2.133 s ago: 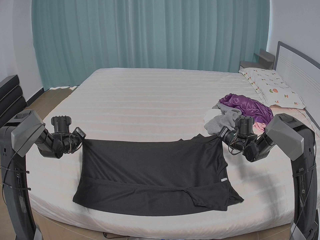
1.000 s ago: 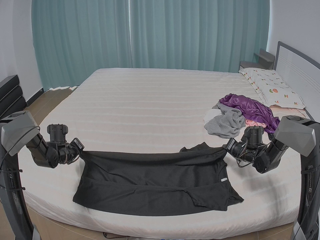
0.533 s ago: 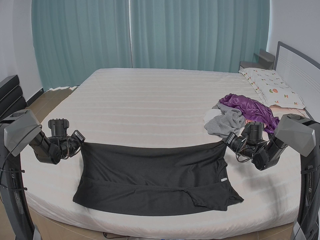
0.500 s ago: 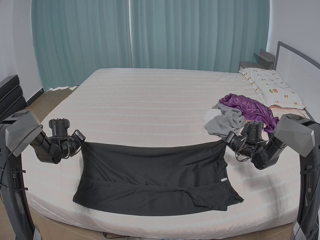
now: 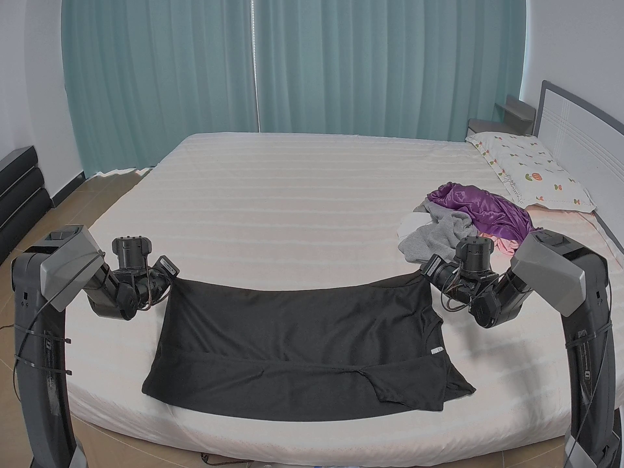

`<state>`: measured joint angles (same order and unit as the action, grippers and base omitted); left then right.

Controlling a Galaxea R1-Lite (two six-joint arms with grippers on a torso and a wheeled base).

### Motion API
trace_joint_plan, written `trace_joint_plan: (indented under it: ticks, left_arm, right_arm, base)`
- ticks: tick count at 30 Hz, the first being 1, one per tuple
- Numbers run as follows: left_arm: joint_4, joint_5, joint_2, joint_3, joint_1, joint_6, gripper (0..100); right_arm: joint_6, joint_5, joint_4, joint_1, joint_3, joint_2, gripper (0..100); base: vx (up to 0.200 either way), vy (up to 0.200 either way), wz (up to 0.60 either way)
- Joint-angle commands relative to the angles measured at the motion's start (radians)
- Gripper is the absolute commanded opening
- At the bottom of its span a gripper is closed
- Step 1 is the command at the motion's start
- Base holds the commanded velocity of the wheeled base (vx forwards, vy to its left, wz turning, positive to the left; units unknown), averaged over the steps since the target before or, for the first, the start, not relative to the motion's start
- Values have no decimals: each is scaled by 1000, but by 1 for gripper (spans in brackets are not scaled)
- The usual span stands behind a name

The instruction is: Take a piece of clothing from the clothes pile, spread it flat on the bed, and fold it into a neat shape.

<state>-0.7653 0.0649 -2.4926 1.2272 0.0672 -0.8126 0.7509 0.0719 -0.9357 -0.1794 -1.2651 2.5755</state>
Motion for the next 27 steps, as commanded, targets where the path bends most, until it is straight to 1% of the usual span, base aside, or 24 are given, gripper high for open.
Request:
trace_joint_plan:
  ticks: [1,7,8,11,15,18,19,20,21,22,23,27]
  left_arm:
    - [-2,0,-8,-18,0,0,0]
    - [-9,3,44,-86,2,-4,0]
    - [-12,3,70,-110,3,-4,0]
    - [-25,12,115,-163,8,-4,0]
    - [-91,29,162,-259,19,-2,0]
    - [-149,50,181,-334,28,0,0]
    - [-157,52,184,-341,29,0,0]
    - [-186,69,204,-388,37,0,0]
    - [-186,69,204,-388,37,0,0]
    - [-209,82,219,-445,39,7,0]
    - [-219,89,222,-471,39,9,0]
    - [-256,90,224,-520,40,13,0]
  right_arm:
    - [2,3,-2,0,41,-26,0]
    - [21,20,-15,6,130,-84,0]
    - [44,25,-23,4,164,-106,0]
    - [59,46,-43,4,233,-146,0]
    - [61,88,-81,9,346,-202,0]
    - [59,98,-113,11,418,-218,0]
    - [59,100,-118,12,424,-218,0]
    - [58,101,-149,14,466,-224,0]
    - [58,101,-149,14,466,-224,0]
    - [53,109,-173,14,520,-225,0]
    - [51,114,-184,14,546,-224,0]
    - [44,123,-230,14,601,-212,0]
  base:
    - [0,0,0]
    - [0,0,0]
    - [0,0,0]
    - [0,0,0]
    - [0,0,0]
    - [0,0,0]
    - [0,0,0]
    - [0,0,0]
    - [0,0,0]
    - [0,0,0]
    - [0,0,0]
    - [0,0,0]
